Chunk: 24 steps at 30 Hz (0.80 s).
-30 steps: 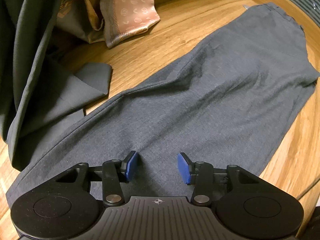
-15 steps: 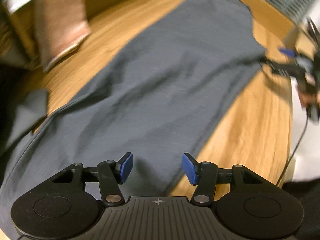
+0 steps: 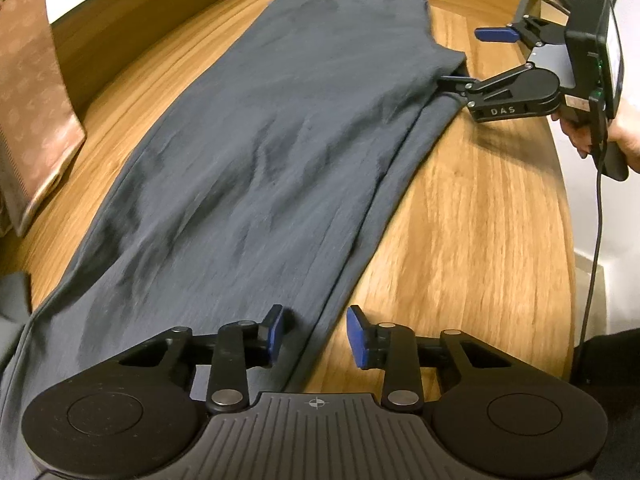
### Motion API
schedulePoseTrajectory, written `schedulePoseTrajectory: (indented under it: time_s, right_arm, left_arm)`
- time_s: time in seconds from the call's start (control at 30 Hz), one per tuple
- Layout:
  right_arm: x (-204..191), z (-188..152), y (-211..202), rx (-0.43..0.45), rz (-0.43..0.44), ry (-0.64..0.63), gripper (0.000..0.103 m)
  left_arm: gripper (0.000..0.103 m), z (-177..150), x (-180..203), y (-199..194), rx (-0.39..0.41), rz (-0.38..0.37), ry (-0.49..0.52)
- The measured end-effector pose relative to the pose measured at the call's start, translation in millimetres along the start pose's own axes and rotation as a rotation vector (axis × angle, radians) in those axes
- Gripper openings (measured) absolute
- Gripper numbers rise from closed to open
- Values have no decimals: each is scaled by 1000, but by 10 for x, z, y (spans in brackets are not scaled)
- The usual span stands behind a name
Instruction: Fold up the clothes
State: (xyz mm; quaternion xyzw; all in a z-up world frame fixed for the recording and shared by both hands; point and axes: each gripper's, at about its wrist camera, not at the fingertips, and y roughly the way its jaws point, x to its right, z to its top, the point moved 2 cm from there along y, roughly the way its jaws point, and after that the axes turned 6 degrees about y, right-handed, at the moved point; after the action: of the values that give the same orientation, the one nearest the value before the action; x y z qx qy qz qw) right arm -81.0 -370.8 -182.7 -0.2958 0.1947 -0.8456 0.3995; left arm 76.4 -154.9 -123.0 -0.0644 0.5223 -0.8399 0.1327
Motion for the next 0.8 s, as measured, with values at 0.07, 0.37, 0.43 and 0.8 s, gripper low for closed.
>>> schedulePoseTrajectory:
  time_s: [0.07,0.37,0.43,0.8]
  right_arm:
    - [9,18,-26,-20,16,30,89]
    - [227,39,-104,-128,233,497,69]
    - [263,13,-18,-156,298,589,61]
    - [302,-141,279,-207,498,824,2]
  left_arm:
    - [32,66,24,33,10,-8,7]
    - [21,311,114,215,14,5,41]
    - [14,326,118,224,12,11,44]
    - [3,348,52,119,42,-7,63]
